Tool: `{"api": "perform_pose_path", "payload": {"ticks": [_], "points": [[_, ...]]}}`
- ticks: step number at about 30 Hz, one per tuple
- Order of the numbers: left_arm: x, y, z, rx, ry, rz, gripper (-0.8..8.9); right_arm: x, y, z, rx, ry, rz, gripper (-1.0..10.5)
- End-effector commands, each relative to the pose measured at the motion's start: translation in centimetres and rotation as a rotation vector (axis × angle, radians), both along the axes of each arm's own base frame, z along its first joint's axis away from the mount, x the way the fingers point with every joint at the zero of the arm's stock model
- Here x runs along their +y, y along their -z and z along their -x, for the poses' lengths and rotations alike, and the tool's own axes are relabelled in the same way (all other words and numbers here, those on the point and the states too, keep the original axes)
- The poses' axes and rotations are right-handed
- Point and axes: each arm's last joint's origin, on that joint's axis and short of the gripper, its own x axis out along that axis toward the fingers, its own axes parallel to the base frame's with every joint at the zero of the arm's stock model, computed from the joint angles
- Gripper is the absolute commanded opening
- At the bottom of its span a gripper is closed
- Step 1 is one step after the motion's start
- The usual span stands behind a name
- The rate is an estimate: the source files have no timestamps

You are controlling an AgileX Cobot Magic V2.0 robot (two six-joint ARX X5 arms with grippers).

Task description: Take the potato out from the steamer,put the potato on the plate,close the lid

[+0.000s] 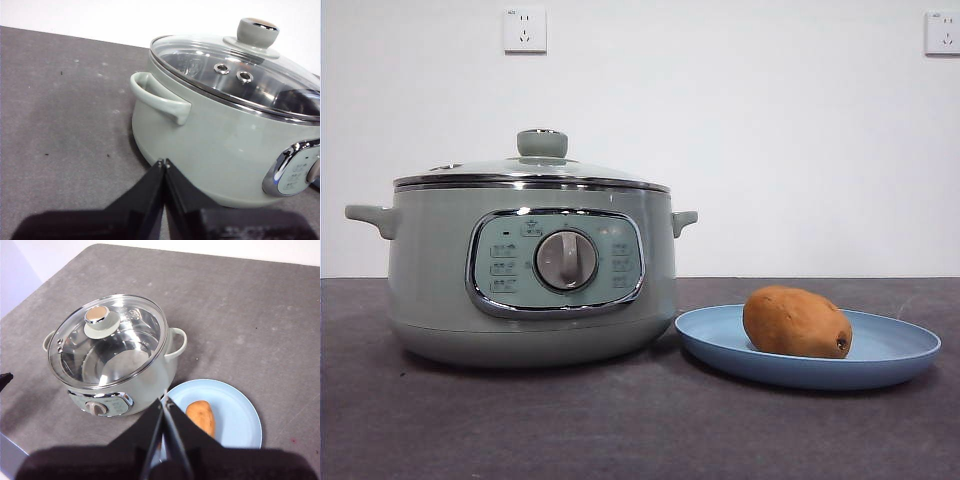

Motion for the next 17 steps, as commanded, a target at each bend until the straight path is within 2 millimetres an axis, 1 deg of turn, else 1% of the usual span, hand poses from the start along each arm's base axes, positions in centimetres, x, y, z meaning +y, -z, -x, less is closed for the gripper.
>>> {"api": "perform_pose_path", "payload": {"ticks": [1,6,10,12,15,17], "points": [[0.0,0.4,-0.1,0.011,-0.004,0.003,-0.03,0.0,-0.1,0.1,-0.010,-0.002,0.000,0.0],[0.0,0.4,-0.1,0.011,-0.004,0.003,-0.03,-0.1,0.0,0.2,-0.017,-0.008,0.023,0.0],[0.0,0.4,-0.1,0.011,-0.004,0.003,-0.03,-0.9,-0.1,0.5,-0.085,0.002,0.106,0.0],[0.0,0.4,-0.1,0.011,-0.004,0.003,-0.03,-1.4,0.1,0.4,-0.093,0.038,0.109,0.0],[0.0,0.4,-0.1,0.011,-0.004,0.003,-0.03,-2.3,1.3,0.3,-0.109,0.112,0.091,0.0],[0.0,0.4,-0.1,0.011,-0.004,0.003,-0.03,-3.0,2.9,0.2,-0.128,0.164,0.082,0.0]]}}
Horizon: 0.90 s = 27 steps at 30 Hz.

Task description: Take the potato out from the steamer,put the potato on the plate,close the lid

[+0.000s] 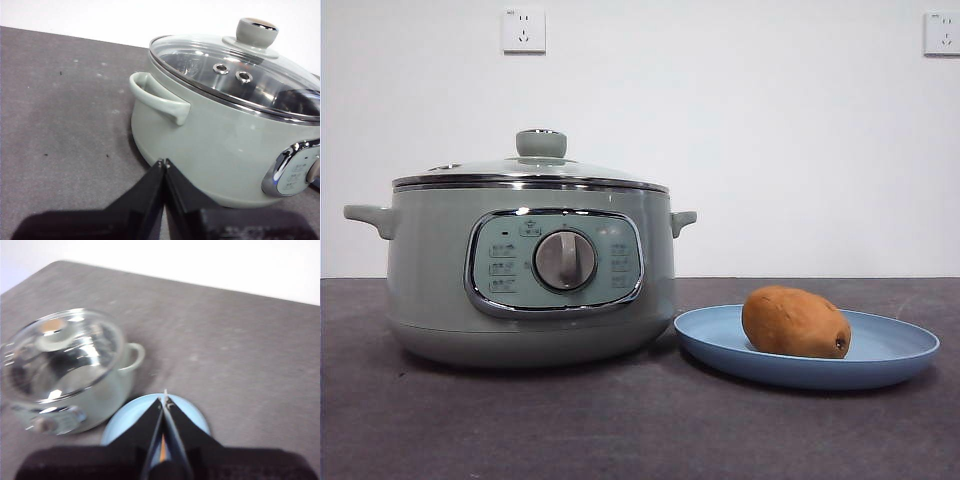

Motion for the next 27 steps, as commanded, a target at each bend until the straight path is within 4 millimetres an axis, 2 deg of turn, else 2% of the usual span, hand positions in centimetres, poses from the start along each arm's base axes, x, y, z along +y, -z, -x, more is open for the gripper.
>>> {"api": "perform_pose_path", "payload": {"ticks": [1,6,12,15,20,27], "points": [[0.0,0.4,-0.1,0.011,-0.004,0.003,-0.03,-0.7,2.7,-0.3,-0.004,0.055,0.000,0.0],[0.0,0.4,-0.1,0.011,-0.004,0.003,-0.03,-2.0,9.1,-0.3,-0.058,0.179,-0.061,0.0],[0.0,0.4,-0.1,0.011,-0.004,0.003,-0.03,-2.7,17.0,0.5,-0.062,0.260,-0.139,0.0],[0.0,0.4,-0.1,0.011,-0.004,0.003,-0.03,-2.8,20.0,1.0,-0.085,0.269,-0.157,0.0],[0.0,0.4,-0.1,0.011,-0.004,0.003,-0.03,-2.8,23.1,1.5,-0.120,0.273,-0.180,0.0],[0.0,0.4,-0.1,0.011,-0.004,0.003,-0.03,-2.8,24.4,2.1,-0.153,0.278,-0.212,0.0]]}}
